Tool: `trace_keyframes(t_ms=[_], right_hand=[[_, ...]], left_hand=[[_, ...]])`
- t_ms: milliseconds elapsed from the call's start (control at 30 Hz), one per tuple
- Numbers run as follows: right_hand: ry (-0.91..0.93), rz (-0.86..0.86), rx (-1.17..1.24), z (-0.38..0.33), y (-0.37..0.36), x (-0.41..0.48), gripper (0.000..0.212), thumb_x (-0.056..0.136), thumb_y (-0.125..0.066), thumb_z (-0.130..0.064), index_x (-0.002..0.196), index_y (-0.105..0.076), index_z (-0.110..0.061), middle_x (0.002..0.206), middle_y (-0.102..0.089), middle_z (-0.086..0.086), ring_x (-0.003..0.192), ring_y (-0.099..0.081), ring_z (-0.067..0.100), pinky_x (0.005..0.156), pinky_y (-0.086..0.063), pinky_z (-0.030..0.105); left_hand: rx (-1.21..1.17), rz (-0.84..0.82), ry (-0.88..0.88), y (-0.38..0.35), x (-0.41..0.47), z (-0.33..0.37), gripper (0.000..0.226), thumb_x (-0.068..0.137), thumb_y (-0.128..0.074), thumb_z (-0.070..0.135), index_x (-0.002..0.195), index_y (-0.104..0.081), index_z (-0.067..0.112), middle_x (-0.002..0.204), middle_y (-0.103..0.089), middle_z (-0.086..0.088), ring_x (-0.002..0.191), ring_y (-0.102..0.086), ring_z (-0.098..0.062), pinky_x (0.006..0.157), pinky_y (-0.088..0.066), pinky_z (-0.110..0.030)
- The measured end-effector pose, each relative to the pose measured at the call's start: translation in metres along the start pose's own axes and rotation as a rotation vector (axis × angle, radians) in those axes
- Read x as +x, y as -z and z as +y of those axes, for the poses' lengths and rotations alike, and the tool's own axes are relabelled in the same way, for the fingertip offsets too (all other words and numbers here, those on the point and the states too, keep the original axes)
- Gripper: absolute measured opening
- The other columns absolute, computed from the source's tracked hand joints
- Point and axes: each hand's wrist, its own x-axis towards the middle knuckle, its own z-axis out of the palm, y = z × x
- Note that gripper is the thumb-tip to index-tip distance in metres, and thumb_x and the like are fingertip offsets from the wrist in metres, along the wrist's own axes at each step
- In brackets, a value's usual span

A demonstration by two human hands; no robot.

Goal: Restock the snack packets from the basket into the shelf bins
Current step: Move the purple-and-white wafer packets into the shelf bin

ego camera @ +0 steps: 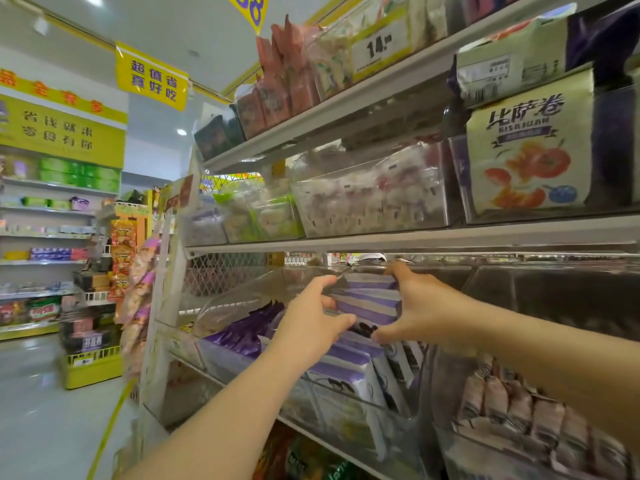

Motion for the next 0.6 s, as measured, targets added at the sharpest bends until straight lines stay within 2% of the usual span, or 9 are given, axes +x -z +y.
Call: trace_keyframes(t_ms=[67,100,167,233,300,367,467,533,600], right_hand=[[-0.066,-0.094,-0.022,0.001,0.002,0.013,0.102,0.055,-0.081,-0.055,0.137,-0.029,-0.024,0.104,-0.057,-0.012,0.086,-0.06,0.007,0.063,-0.05,0.022],[-0.092,-0.15,-0.012,0.002,0.003,0.019,0.101,0.055,-0.081,-0.058,0.135,-0.032,-0.023,0.107,-0.056,-0.01,0.087,-0.06,0.009,0.065,-0.053,0.025],[-0.114,-0.276,-0.05,0.003,0.004,0.028,0.099,0.059,-0.078,-0.065,0.136,-0.034,-0.021,0.12,-0.056,-0.005,0.095,-0.062,0.012,0.076,-0.055,0.028],[-0.108,-0.411,-0.233,0.003,0.002,0.033,0.099,0.068,-0.064,-0.074,0.144,-0.031,-0.02,0.14,-0.048,-0.001,0.116,-0.054,0.017,0.09,-0.043,0.026],[-0.107,-0.5,-0.354,0.002,0.002,0.035,0.092,0.075,-0.053,-0.077,0.144,-0.033,-0.02,0.145,-0.044,-0.001,0.128,-0.046,0.02,0.1,-0.036,0.03],[-0.122,-0.562,-0.282,0.003,0.008,0.037,0.081,0.079,-0.059,-0.067,0.142,-0.038,-0.022,0.139,-0.051,0.001,0.12,-0.055,0.02,0.101,-0.043,0.034],[-0.162,-0.652,-0.119,0.004,0.016,0.04,0.064,0.084,-0.072,-0.028,0.14,-0.041,-0.02,0.126,-0.062,0.012,0.095,-0.069,0.023,0.087,-0.056,0.041],[-0.128,-0.605,-0.251,0.004,0.007,0.042,0.061,0.083,-0.071,-0.018,0.137,-0.043,-0.02,0.119,-0.066,0.01,0.094,-0.07,0.025,0.083,-0.058,0.04],[-0.072,-0.494,-0.369,0.001,-0.01,0.042,0.053,0.082,-0.071,-0.02,0.13,-0.048,-0.019,0.111,-0.069,0.008,0.093,-0.07,0.025,0.082,-0.058,0.037]], left_hand=[[0.064,0.019,-0.018,-0.005,0.0,-0.005,0.06,0.085,-0.07,0.026,0.137,-0.041,0.034,0.106,-0.056,0.014,0.08,-0.062,-0.005,0.069,-0.05,-0.021],[0.099,0.019,-0.03,-0.007,-0.001,-0.008,0.056,0.087,-0.068,0.026,0.136,-0.043,0.034,0.106,-0.055,0.015,0.085,-0.06,-0.003,0.069,-0.047,-0.017],[0.188,0.018,-0.067,-0.008,-0.005,-0.015,0.048,0.09,-0.063,0.026,0.134,-0.046,0.034,0.11,-0.056,0.015,0.094,-0.056,0.0,0.071,-0.04,-0.011],[0.276,0.026,-0.129,-0.007,-0.009,-0.02,0.038,0.093,-0.058,0.027,0.131,-0.051,0.033,0.123,-0.055,0.012,0.108,-0.051,-0.003,0.085,-0.038,-0.014],[0.316,-0.006,-0.205,-0.003,-0.011,-0.024,0.031,0.096,-0.052,0.03,0.127,-0.057,0.033,0.13,-0.051,0.014,0.121,-0.045,-0.004,0.099,-0.035,-0.02],[0.306,-0.106,-0.239,0.0,-0.015,-0.028,0.031,0.097,-0.047,0.039,0.126,-0.059,0.035,0.133,-0.05,0.018,0.126,-0.041,-0.001,0.106,-0.034,-0.024],[0.331,-0.184,-0.268,0.002,-0.021,-0.035,0.039,0.098,-0.039,0.049,0.131,-0.055,0.038,0.139,-0.048,0.02,0.131,-0.035,0.003,0.111,-0.028,-0.028],[0.383,-0.183,-0.284,0.001,-0.023,-0.038,0.041,0.099,-0.034,0.05,0.135,-0.05,0.038,0.142,-0.045,0.019,0.133,-0.032,0.002,0.114,-0.026,-0.034],[0.411,-0.178,-0.287,0.0,-0.024,-0.037,0.042,0.1,-0.032,0.049,0.137,-0.048,0.038,0.144,-0.044,0.017,0.135,-0.031,-0.001,0.114,-0.025,-0.038]])
